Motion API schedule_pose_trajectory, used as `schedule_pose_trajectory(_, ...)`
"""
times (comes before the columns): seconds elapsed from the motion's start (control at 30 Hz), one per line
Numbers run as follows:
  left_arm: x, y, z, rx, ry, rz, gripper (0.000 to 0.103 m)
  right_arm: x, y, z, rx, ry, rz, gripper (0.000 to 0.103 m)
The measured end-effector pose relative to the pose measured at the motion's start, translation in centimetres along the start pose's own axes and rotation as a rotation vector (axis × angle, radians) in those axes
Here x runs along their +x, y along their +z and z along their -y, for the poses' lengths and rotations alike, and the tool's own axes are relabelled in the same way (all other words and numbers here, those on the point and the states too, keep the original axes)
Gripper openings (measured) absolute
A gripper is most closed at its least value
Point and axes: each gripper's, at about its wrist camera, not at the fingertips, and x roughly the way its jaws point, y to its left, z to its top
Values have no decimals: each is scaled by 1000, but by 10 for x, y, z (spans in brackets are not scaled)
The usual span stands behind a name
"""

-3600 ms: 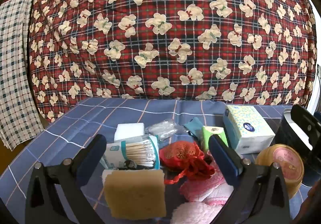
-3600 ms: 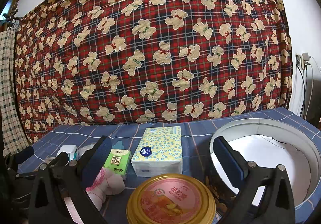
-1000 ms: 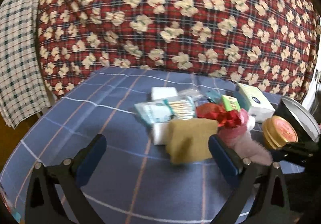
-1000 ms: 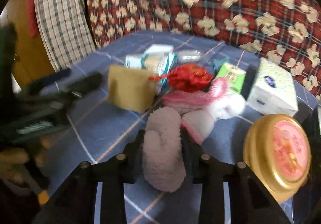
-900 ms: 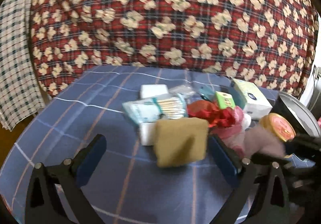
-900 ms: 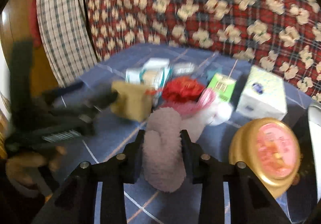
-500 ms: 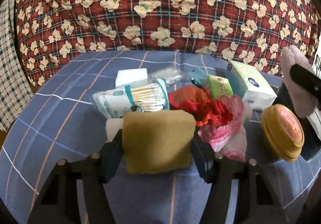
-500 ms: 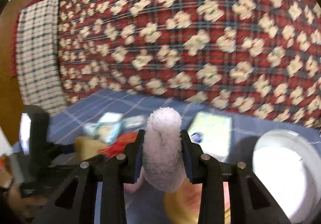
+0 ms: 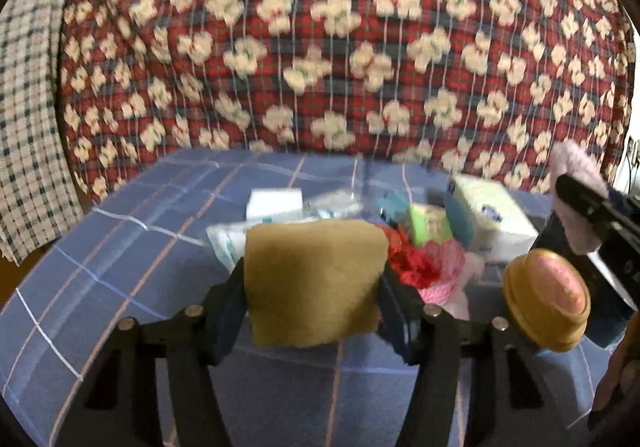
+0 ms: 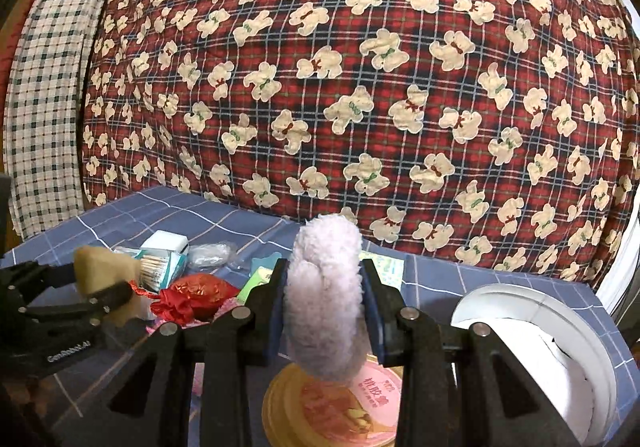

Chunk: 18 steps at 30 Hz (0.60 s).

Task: Organize soft objects
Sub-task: 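Grasp the beige sponge with the left gripper while the right gripper carries the mitten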

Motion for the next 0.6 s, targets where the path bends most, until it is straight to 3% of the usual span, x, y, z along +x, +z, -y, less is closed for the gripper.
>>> schedule_pose_trajectory(0.3,-25,18,22,10,-45,125,60,-7,3,18,40,-15,17,37)
schedule_pose_trajectory(0.6,-25,21,67,40,-155,124,60,-9,-3,55,69,-79,10,37)
